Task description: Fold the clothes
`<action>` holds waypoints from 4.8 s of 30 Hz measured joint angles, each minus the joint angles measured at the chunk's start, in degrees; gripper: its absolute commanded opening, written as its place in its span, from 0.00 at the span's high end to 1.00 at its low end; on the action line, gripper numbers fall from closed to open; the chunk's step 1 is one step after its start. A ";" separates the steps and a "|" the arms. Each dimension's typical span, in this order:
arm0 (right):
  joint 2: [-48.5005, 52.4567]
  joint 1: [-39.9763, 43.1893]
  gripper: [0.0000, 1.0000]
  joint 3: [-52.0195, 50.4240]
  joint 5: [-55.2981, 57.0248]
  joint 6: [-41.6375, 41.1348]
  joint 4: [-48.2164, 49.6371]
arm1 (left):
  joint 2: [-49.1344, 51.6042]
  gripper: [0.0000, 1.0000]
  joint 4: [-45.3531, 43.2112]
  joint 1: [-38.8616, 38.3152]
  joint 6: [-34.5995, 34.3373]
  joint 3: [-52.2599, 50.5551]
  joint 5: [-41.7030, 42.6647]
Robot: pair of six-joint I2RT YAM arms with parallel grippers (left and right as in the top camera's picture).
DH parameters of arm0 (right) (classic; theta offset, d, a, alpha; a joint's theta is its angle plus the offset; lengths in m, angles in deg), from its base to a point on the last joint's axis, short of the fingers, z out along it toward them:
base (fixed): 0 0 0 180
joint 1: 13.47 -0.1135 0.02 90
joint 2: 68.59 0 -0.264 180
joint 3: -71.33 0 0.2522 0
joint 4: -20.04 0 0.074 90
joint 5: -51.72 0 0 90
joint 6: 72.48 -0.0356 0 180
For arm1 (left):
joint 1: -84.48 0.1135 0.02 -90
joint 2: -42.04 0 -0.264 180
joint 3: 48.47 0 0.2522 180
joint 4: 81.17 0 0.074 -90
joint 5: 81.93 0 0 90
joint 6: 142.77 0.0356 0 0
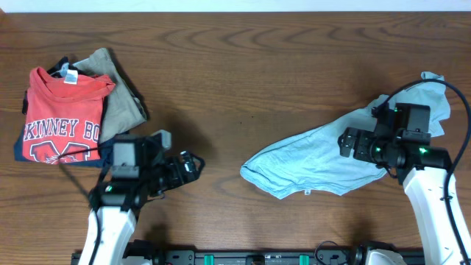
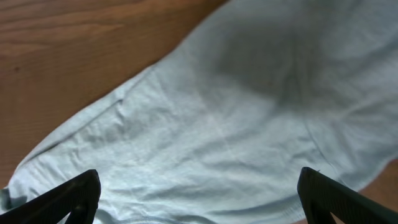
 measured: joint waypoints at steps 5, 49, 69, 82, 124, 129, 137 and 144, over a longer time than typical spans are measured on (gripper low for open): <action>0.00 1.27 0.01 0.00 0.02 -0.02 -0.59 | 9.88 0.02 -6.45 -7.69 -0.46 0.00 1.07; 0.00 1.38 0.01 0.00 8.74 -4.76 -2.03 | 19.54 0.03 -16.79 -2.73 -8.33 14.34 -15.19; 0.00 1.38 0.01 0.00 8.81 -4.94 -2.91 | 35.10 0.02 -21.07 -35.95 -27.65 12.59 -14.12; 0.00 1.36 0.01 0.02 8.81 -4.96 -2.95 | 45.46 0.94 -39.82 -41.55 -36.68 12.90 -14.73; 0.90 1.36 0.01 0.09 9.20 -4.96 -3.48 | 40.76 0.43 -34.80 -41.64 -34.99 12.44 -16.90; 0.90 1.38 0.01 0.11 9.20 -4.96 -3.52 | 45.55 0.87 -44.89 -43.56 -37.24 13.14 -17.27; 0.90 1.38 0.01 0.11 9.22 -4.96 -3.50 | 45.38 0.94 -38.53 -38.56 -35.45 13.62 -18.71; 0.90 1.38 0.01 0.11 9.22 -4.96 -3.45 | 32.06 0.94 -15.34 -27.02 -27.43 12.50 -21.73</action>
